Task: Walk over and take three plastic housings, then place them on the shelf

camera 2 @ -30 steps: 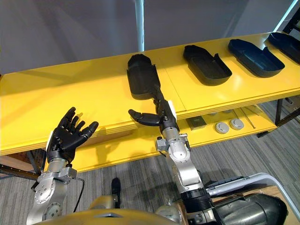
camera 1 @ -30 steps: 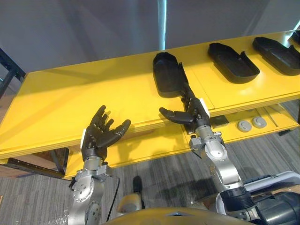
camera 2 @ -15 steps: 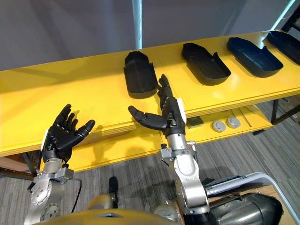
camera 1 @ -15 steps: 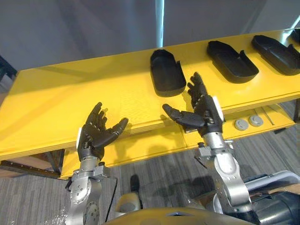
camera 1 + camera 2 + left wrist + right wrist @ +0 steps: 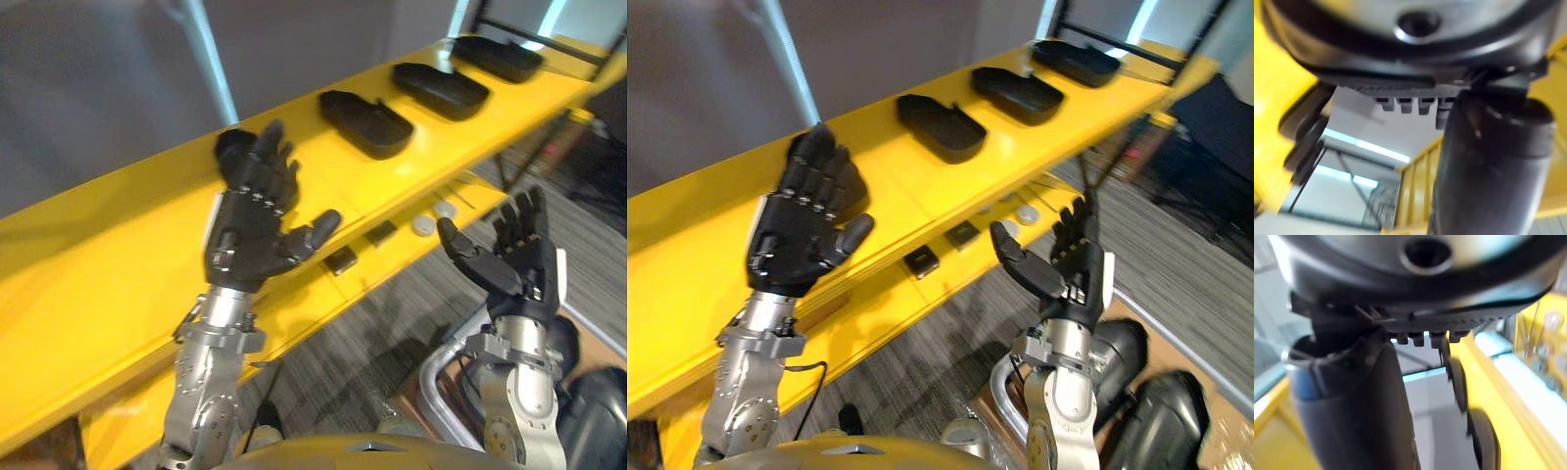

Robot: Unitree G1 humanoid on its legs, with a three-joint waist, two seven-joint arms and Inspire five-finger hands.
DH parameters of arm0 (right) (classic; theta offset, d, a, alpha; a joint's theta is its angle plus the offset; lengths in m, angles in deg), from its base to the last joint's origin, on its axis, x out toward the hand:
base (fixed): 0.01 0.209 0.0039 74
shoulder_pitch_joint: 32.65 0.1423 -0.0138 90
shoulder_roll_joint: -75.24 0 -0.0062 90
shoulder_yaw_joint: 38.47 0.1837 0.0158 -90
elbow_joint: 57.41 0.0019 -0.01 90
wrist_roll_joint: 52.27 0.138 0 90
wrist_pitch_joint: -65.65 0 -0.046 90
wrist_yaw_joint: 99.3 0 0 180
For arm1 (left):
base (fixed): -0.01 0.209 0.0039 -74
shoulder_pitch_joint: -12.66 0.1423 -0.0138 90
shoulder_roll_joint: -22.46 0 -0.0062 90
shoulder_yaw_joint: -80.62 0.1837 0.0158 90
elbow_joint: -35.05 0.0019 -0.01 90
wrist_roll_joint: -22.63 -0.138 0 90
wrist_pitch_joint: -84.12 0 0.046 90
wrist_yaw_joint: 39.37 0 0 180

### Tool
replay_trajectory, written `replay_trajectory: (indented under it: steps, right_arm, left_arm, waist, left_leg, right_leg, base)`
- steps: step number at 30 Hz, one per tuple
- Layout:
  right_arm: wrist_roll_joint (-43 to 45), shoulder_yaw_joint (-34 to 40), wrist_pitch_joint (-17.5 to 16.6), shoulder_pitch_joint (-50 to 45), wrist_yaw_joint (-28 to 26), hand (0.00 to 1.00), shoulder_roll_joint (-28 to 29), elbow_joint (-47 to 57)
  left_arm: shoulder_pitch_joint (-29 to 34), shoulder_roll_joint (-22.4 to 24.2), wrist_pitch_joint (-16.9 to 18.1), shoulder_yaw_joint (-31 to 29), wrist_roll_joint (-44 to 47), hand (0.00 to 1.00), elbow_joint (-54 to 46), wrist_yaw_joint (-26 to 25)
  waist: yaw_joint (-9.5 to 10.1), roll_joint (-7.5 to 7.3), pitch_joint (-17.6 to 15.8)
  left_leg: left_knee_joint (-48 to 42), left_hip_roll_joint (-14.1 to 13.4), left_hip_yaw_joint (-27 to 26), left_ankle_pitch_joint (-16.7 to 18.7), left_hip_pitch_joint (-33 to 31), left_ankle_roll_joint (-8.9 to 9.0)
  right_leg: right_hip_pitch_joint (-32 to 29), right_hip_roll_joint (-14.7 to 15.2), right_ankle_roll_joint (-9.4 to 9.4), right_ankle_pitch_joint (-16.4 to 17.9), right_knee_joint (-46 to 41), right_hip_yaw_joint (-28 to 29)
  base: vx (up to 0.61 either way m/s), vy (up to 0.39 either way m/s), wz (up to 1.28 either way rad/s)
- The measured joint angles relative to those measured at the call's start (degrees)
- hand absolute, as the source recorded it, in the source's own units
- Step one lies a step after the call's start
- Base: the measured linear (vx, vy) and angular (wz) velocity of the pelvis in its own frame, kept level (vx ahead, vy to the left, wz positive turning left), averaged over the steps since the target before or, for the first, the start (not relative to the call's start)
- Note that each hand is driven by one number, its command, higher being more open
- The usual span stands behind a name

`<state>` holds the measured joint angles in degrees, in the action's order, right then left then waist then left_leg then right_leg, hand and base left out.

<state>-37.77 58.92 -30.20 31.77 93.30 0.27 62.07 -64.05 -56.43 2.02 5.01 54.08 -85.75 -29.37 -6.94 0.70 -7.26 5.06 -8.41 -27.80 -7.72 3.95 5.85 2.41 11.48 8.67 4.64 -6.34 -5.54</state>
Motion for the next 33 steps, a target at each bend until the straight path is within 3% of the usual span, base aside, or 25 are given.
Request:
replay_trajectory:
  steps: [5, 7, 8, 9, 10, 11, 12, 13, 14, 17, 18, 19, 20, 22, 25, 27, 28, 30, 32, 33]
  right_arm:
    - [3.37, 5.93, 0.07, -7.43, -1.55, 1.00, 1.32, 0.03]
    - [3.98, 7.99, 0.07, -8.61, -3.18, 1.00, 1.31, 0.03]
    - [4.02, 8.22, 0.11, -8.78, -3.85, 1.00, 1.32, 0.02]
    - [4.02, 7.99, 0.11, -8.55, -5.28, 1.00, 1.22, 0.06]
    - [4.04, 6.88, 0.12, -7.42, -6.98, 1.00, 0.53, 0.05]
    - [4.24, 5.28, 0.11, -5.98, -8.03, 1.00, -0.32, 0.05]
    - [4.43, 1.97, 0.14, -3.04, -9.35, 1.00, -2.87, 0.01]
    - [4.43, 1.37, 0.15, -2.48, -9.58, 1.00, -3.35, -0.03]
    - [4.21, -1.34, 0.19, -0.63, -9.88, 1.00, -4.88, -0.23]
    - [3.93, -6.14, 0.65, 4.51, -9.31, 1.00, -5.53, -2.15]
    - [4.03, -7.55, 2.03, 6.09, -8.16, 1.00, -5.47, -4.03]
    - [4.03, -7.72, 2.32, 6.35, -7.98, 1.00, -5.32, -4.53]
    - [5.20, -8.37, 3.38, 5.97, -6.92, 1.00, -4.09, -6.37]
    - [7.23, -8.36, 3.90, 2.62, -5.87, 1.00, -1.52, -7.06]
    - [7.17, -8.59, 3.72, -4.13, -7.07, 1.00, 0.90, -7.15]
    - [7.15, -10.34, 3.61, -5.05, -7.78, 1.00, 0.75, -7.49]
    - [7.14, -11.46, 2.31, -4.24, -8.55, 1.00, 0.66, -8.57]
    - [7.06, -14.48, 0.39, -2.11, -8.58, 1.00, 0.00, -10.71]
    - [5.33, -18.66, -1.12, 2.73, -7.55, 1.00, -1.90, -15.19]
    - [3.96, -20.56, -1.26, 6.08, -5.95, 1.00, -2.14, -18.62]
  left_arm:
    - [-1.85, -1.71, -1.02, 5.58, -0.06, 1.00, 3.37, -3.31]
    - [-2.97, -1.79, -1.03, 5.43, -0.26, 1.00, 4.68, -5.42]
    - [-3.29, -1.86, -1.05, 5.32, -0.28, 1.00, 4.93, -6.36]
    - [-3.29, -1.75, -1.11, 5.07, -0.25, 1.00, 4.95, -7.44]
    - [-3.26, -1.53, -1.21, 4.56, -0.21, 1.00, 4.95, -8.69]
    - [-3.24, -1.33, -1.46, 3.72, -0.11, 1.00, 4.95, -9.26]
    - [-2.34, -0.40, -1.65, 2.22, -0.08, 1.00, 4.93, -9.44]
    - [-1.95, -0.11, -1.65, 2.03, -0.08, 1.00, 4.89, -9.43]
    - [-0.30, 0.80, -1.69, 1.52, -0.03, 1.00, 4.87, -8.81]
    - [0.45, 0.45, -1.56, 1.01, 2.37, 1.00, 4.63, -5.24]
    - [0.30, 0.37, -1.07, 1.28, 2.43, 1.00, 4.64, -3.30]
    - [0.30, 0.27, -0.95, 1.34, 2.43, 1.00, 4.65, -3.13]
    - [0.29, -0.31, -0.50, 1.94, 2.12, 1.00, 4.66, -2.50]
    - [0.03, -1.12, -0.21, 3.73, 2.13, 1.00, 4.64, -1.71]
    - [-2.63, -1.37, -0.31, 7.54, 2.17, 1.00, 4.64, -0.47]
    - [-3.67, -1.41, -0.64, 8.97, 2.01, 1.00, 4.79, 0.31]
    - [-4.57, -1.14, -0.79, 9.56, 1.61, 1.00, 5.23, 0.57]
    - [-6.45, -0.54, -0.98, 9.64, 1.81, 1.00, 7.30, 1.05]
    - [-7.16, -0.62, -2.15, 8.36, 2.28, 1.00, 10.24, 1.85]
    - [-6.85, -0.66, -3.86, 7.04, 2.61, 1.00, 12.10, 2.17]
  waist:
    - [-4.64, -0.49, 1.98]
    - [-6.11, -0.73, 1.97]
    - [-5.76, -1.15, 1.88]
    - [-5.21, -1.46, 2.03]
    - [-3.74, -1.21, 2.06]
    - [-2.57, -0.79, 2.02]
    - [-0.81, 0.25, 1.76]
    - [-0.43, 0.67, 1.96]
    - [0.99, 2.03, 2.92]
    - [1.96, 2.14, 3.55]
    - [2.34, 1.64, 3.02]
    - [2.44, 1.35, 2.84]
    - [3.01, -0.06, 1.99]
    - [3.11, -0.50, 1.58]
    - [2.25, -0.91, 1.15]
    - [2.13, -0.94, 0.74]
    - [2.40, 0.63, 0.49]
    - [2.44, 0.57, 0.43]
    - [2.77, 0.51, 0.39]
    - [3.34, 0.13, 0.41]
  left_leg:
    - [-0.09, -2.28, -11.46, 2.45, 5.38, 2.30]
    - [-0.90, -3.34, -12.92, 3.40, 6.44, 3.15]
    - [-4.21, -4.57, -12.35, 4.92, 5.95, 3.89]
    - [-10.23, -6.45, -8.40, 7.47, 3.98, 3.07]
    - [-18.54, -8.81, 0.76, 10.90, 0.62, 0.00]
    - [-24.34, -9.76, 7.75, 12.89, -1.92, -1.84]
    - [-30.64, -9.96, 17.39, 15.92, -4.49, -1.72]
    - [-31.19, -9.90, 18.65, 16.47, -4.54, -1.65]
    - [-31.32, -9.33, 21.90, 17.88, -4.42, -1.28]
    - [-25.86, -6.80, 21.13, 19.24, -5.33, -0.15]
    - [-23.11, -5.90, 20.99, 20.37, -5.76, 1.59]
    - [-22.80, -5.75, 21.06, 20.42, -5.75, 2.13]
    - [-23.50, -4.84, 21.24, 20.51, -5.62, 3.44]
    - [-26.64, -4.18, 21.50, 22.36, -5.91, 3.21]
    - [-32.37, -3.60, 19.58, 26.26, -6.71, 1.85]
    - [-33.34, -4.38, 16.48, 26.83, -6.34, 0.58]
    - [-31.55, -6.26, 13.13, 25.22, -6.38, -0.30]
    - [-28.58, -6.75, 11.24, 22.20, -6.15, -0.48]
    - [-25.19, -7.45, 10.41, 19.10, -5.25, 0.19]
    - [-23.75, -7.73, 10.43, 17.79, -5.06, 1.45]
  right_leg:
    - [-1.32, -3.11, -0.51, -2.80, 2.81, 10.83]
    - [-1.51, -4.38, -0.77, -2.97, 3.01, 12.62]
    - [-2.13, -5.05, -1.17, -2.87, 2.88, 13.77]
    - [-2.67, -5.90, -2.04, -2.48, 2.40, 14.99]
    - [-3.07, -7.38, -2.77, -2.78, 2.08, 17.04]
    - [-3.23, -8.38, -3.07, -2.97, 1.77, 18.56]
    - [-3.54, -9.50, -3.31, -3.04, 1.05, 20.63]
    - [-3.69, -9.68, -3.31, -3.04, 0.92, 20.89]
    - [-4.81, -10.14, -3.08, -3.08, 0.00, 21.76]
    - [-8.10, -7.97, -1.72, -3.46, -1.33, 19.83]
    - [-9.76, -6.99, -0.82, -3.35, -2.65, 18.87]
    - [-9.95, -6.79, -0.70, -3.27, -2.96, 18.76]
    - [-10.19, -5.97, -0.08, -2.84, -4.74, 18.72]
    - [-9.51, -5.07, 0.01, -2.84, -5.89, 18.44]
    - [-8.36, -3.47, 2.18, -4.58, -4.27, 18.48]
    - [-8.53, -3.36, 0.73, -9.76, -0.81, 16.75]
    - [-8.71, -3.58, -2.31, -12.94, 1.69, 13.84]
    - [-10.59, -3.12, -3.81, -6.60, -9.04, 8.29]
    - [-11.55, -1.12, -7.62, -0.87, -21.26, 5.06]
    - [-12.33, 1.69, -9.07, 0.56, -28.16, 2.97]
  base:
    - [0.04, 0.009, -1.24]
    - [-0.01, -0.035, -0.68]
    - [-0.01, -0.062, -0.62]
    - [0.00, -0.105, -0.80]
    - [-0.01, -0.088, -0.91]
    - [0.01, -0.025, -1.16]
    - [0.01, 0.080, -0.84]
    - [0.01, 0.129, -0.78]
    - [-0.04, 0.135, -0.31]
    - [-0.07, 0.127, 0.26]
    - [-0.10, 0.130, 0.54]
    - [-0.13, 0.133, 0.37]
    - [-0.10, 0.088, 0.10]
    - [-0.11, 0.130, 0.00]
    - [-0.18, 0.218, -0.40]
    - [-0.17, 0.104, -0.87]
    - [-0.16, 0.059, -0.96]
    - [-0.15, 0.043, -0.68]
    - [-0.09, -0.110, -0.26]
    - [-0.09, -0.202, -0.15]
